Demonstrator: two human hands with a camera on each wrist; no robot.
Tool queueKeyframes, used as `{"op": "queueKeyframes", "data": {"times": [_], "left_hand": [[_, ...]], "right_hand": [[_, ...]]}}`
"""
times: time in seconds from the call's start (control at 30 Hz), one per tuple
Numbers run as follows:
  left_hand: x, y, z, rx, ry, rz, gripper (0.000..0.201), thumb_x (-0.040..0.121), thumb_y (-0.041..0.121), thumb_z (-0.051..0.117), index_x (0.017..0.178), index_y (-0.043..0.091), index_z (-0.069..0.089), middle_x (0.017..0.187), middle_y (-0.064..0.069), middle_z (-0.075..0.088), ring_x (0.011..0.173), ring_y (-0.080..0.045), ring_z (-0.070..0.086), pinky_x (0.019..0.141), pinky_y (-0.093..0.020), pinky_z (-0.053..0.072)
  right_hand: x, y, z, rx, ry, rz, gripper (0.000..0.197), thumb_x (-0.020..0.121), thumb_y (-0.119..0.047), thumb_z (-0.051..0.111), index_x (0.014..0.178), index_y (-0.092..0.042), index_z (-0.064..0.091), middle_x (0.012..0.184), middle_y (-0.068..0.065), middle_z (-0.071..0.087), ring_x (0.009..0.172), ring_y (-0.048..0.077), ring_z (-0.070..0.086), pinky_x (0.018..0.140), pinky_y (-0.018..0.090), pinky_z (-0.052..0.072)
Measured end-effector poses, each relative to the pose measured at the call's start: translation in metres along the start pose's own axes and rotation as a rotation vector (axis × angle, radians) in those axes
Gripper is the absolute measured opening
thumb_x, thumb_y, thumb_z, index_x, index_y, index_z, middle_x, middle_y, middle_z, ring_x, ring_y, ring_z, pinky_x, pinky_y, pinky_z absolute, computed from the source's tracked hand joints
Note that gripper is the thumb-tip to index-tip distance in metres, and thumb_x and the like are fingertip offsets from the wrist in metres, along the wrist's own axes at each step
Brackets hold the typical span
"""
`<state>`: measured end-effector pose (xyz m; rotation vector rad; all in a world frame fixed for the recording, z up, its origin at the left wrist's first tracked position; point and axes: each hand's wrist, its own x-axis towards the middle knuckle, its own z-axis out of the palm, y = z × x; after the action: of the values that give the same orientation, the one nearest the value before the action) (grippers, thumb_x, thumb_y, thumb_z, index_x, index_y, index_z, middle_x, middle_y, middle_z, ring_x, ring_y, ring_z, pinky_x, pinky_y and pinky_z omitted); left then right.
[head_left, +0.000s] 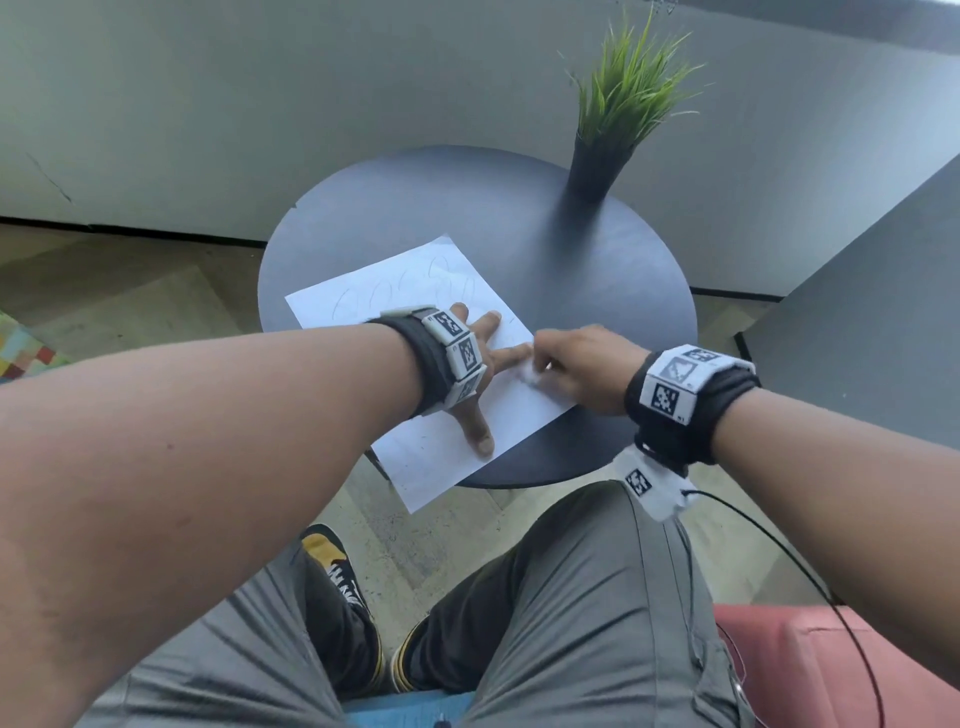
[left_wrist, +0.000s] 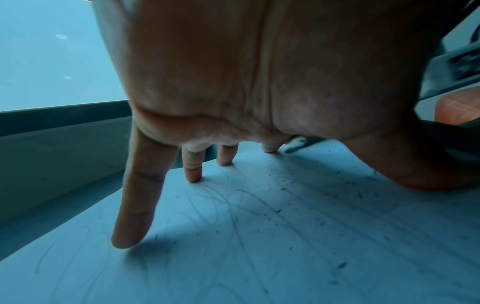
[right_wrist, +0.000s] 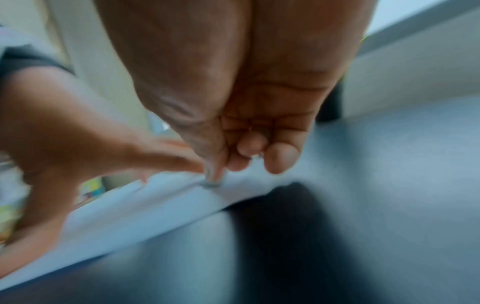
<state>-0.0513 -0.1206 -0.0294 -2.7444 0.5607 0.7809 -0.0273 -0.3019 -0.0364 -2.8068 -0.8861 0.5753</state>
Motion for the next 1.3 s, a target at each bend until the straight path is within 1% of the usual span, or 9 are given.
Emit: {"op": "queueKeyframes", "data": {"times": [0.1,0.27,0.4,0.53,0.7,0.83,0.97,1.13,1.3], "left_hand": [[-0.002,0.001,0.000,0.008,0.002,-0.011,0.134,0.045,0.086,0.071,0.145,0.056,-0.014,0.159,-0.005,0.001,0.135,-0.043,0.020,0.100,-0.067,0.035],[0.000,0.005,-0.005,0.020,0.010,0.003,0.130,0.039,0.087,0.072,0.134,0.065,-0.013,0.150,-0.010,0.014,0.126,-0.044,0.030,0.091,-0.064,0.042],[0.001,0.007,-0.008,0.040,-0.002,-0.005,0.132,0.039,0.088,0.071,0.135,0.064,-0.016,0.145,-0.012,0.017,0.123,-0.045,0.033,0.091,-0.063,0.042],[0.000,0.007,-0.008,0.035,0.000,0.002,0.131,0.036,0.087,0.072,0.132,0.066,-0.015,0.144,-0.011,0.018,0.123,-0.045,0.032,0.091,-0.064,0.041],[0.000,0.007,-0.009,0.045,-0.001,-0.008,0.131,0.037,0.088,0.070,0.133,0.065,-0.015,0.145,-0.012,0.018,0.124,-0.045,0.032,0.093,-0.064,0.040],[0.000,0.006,-0.008,0.041,-0.001,0.001,0.131,0.033,0.090,0.068,0.132,0.066,-0.014,0.144,-0.010,0.017,0.122,-0.044,0.032,0.090,-0.065,0.041],[0.001,0.006,-0.007,0.039,0.003,-0.006,0.130,0.037,0.088,0.070,0.132,0.066,-0.015,0.143,-0.010,0.019,0.122,-0.042,0.032,0.091,-0.062,0.041],[0.001,0.004,-0.005,0.053,-0.008,-0.011,0.134,0.037,0.089,0.070,0.137,0.062,-0.015,0.152,-0.007,0.011,0.129,-0.043,0.026,0.094,-0.066,0.041],[0.001,0.001,0.003,-0.009,-0.002,-0.022,0.136,0.043,0.085,0.073,0.143,0.054,-0.014,0.161,-0.002,-0.006,0.141,-0.041,0.013,0.103,-0.067,0.033]], "right_hand": [[0.000,0.015,-0.004,-0.002,0.107,0.061,0.021,0.094,-0.041,0.052,0.091,-0.020,0.054,0.082,0.000,0.059,0.083,0.027,0.057,0.069,0.033,0.045],[-0.011,0.005,0.002,0.023,-0.079,-0.136,0.025,0.094,-0.044,0.056,0.102,-0.021,0.059,0.083,-0.006,0.059,0.079,0.018,0.053,0.070,0.029,0.040],[-0.009,0.018,0.001,0.006,0.137,-0.020,0.022,0.095,-0.040,0.053,0.095,-0.018,0.054,0.076,-0.004,0.054,0.077,0.026,0.052,0.066,0.030,0.038],[-0.018,-0.002,0.009,-0.010,-0.117,-0.170,0.021,0.095,-0.045,0.053,0.096,-0.025,0.055,0.087,-0.002,0.060,0.083,0.022,0.055,0.074,0.033,0.044],[-0.011,0.010,0.001,-0.061,0.108,0.018,0.024,0.098,-0.043,0.045,0.102,-0.019,0.051,0.086,0.001,0.057,0.089,0.031,0.058,0.070,0.034,0.043],[-0.020,-0.012,0.013,-0.020,-0.136,-0.152,0.022,0.096,-0.046,0.049,0.095,-0.024,0.051,0.089,0.001,0.058,0.086,0.026,0.055,0.077,0.037,0.046],[-0.009,0.002,0.003,0.008,0.063,0.091,0.026,0.096,-0.042,0.046,0.105,-0.018,0.051,0.098,0.007,0.062,0.090,0.031,0.058,0.077,0.036,0.049],[-0.015,-0.035,0.023,-0.009,-0.062,-0.078,0.024,0.097,-0.043,0.045,0.108,-0.022,0.051,0.101,0.004,0.057,0.089,0.028,0.056,0.076,0.034,0.045],[0.002,-0.012,0.010,-0.027,0.100,0.165,0.029,0.097,-0.045,0.041,0.103,-0.017,0.047,0.103,0.012,0.061,0.088,0.034,0.058,0.076,0.038,0.050]]}}
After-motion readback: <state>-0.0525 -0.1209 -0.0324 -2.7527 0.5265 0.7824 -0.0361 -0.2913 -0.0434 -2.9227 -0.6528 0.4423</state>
